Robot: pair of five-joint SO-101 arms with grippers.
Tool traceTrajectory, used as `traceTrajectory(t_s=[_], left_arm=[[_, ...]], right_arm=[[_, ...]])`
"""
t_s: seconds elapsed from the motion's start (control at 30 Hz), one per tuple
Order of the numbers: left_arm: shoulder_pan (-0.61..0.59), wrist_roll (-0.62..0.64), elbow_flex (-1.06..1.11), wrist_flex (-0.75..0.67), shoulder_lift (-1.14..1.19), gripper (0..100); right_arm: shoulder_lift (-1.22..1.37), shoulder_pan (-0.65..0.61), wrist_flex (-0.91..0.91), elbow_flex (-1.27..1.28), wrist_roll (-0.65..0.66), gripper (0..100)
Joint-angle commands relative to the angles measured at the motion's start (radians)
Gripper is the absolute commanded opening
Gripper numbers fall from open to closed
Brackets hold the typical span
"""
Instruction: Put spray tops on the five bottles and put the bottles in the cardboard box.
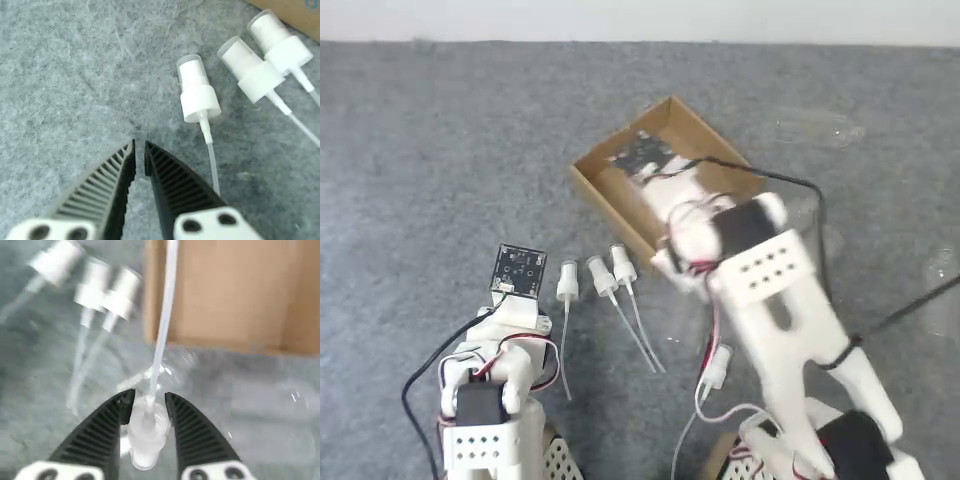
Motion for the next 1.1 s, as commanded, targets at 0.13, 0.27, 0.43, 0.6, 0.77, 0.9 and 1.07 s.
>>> traceTrajectory(t_s=[0.13, 0.27, 0.43, 0.6, 0.77, 0.9, 1.07], left_arm=[[-0.005, -0.009, -0.01, 0.0, -0.02, 3], [-0.005, -0.009, -0.01, 0.0, -0.02, 3], [-0.005, -0.009, -0.01, 0.0, -0.02, 3], [-0.005, -0.009, -0.01, 0.0, -0.02, 3], [-0.005, -0.009, -0.01, 0.0, -0.02, 3], [-0.005, -0.009, -0.01, 0.0, -0.02, 3], [-0.005, -0.009, -0.01, 0.0, -0.02, 3]], right_arm=[[0.197, -0.171, -0.087, -0.175, -0.129, 0.6], [0.389, -0.193, -0.077, -0.367, -0.195, 0.6], [0.578, -0.193, -0.077, -0.52, -0.215, 0.6], [0.708, -0.193, -0.085, -0.592, -0.209, 0.7], [0.773, -0.193, -0.087, -0.606, -0.213, 10.4], [0.777, -0.193, -0.079, -0.606, -0.21, 19.5], [0.776, -0.186, -0.041, -0.623, -0.209, 23.9]])
